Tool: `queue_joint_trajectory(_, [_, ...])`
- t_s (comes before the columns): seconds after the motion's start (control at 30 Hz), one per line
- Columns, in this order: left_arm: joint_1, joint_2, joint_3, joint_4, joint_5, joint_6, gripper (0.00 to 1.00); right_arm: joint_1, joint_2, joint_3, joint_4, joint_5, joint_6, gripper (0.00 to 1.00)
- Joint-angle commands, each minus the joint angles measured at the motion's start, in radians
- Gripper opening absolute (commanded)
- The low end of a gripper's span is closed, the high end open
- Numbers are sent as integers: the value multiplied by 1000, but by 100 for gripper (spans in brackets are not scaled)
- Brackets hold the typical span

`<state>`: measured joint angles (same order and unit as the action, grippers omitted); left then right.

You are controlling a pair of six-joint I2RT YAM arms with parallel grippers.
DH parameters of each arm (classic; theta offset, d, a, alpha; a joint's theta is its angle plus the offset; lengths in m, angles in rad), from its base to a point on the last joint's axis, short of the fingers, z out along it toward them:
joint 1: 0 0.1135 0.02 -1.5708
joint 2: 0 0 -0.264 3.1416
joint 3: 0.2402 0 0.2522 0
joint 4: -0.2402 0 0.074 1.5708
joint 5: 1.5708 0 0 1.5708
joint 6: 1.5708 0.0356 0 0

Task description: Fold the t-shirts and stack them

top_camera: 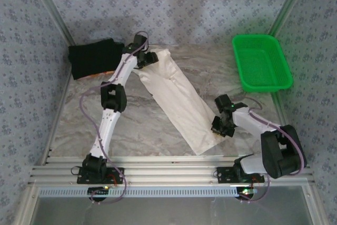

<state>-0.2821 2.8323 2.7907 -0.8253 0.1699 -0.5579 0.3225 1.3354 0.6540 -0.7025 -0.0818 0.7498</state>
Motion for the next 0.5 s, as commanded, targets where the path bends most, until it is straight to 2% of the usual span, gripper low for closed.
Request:
queue_joint_trajectory(0.0, [1, 71, 1, 31, 135, -30, 70, 22, -59, -6, -119, -46, 86, 18])
queue_joint_trajectory(0.1, [1, 29, 9, 99, 238, -84, 72, 32, -133, 36, -178, -61, 97, 25])
queue_joint_trajectory(0.23, [-3, -85, 12, 92, 281, -86, 74, 8, -209, 127, -284, -50, 35, 36])
queue_joint_trajectory(0.37, [3, -228, 13, 33, 277, -55, 77, -87, -157, 185, -302, -73, -101, 43])
queue_joint_trajectory(0.47, [-1, -325, 4, -74, 251, -20, 77, -156, -82, 203, -243, -138, -186, 44])
